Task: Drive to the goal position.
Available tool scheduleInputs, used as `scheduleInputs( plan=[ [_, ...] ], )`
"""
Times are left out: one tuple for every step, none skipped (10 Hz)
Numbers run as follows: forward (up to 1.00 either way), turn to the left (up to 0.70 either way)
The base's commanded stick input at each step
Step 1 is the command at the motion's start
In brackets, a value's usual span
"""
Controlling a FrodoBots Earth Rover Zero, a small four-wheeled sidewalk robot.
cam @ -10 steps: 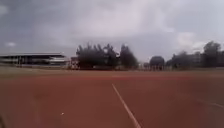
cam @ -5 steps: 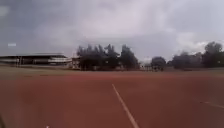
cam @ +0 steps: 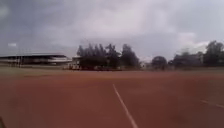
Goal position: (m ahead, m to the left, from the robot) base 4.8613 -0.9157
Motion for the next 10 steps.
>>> scheduleInputs(
  plan=[
    [0.7,0.0],
    [0.7,0.0],
    [0.7,0.0],
    [0.7,0.0],
    [0.7,0.0],
    [0.7,0.0],
    [0.7,0.0],
    [0.7,0.0],
    [0.7,0.0],
    [0.7,0.0]
  ],
)
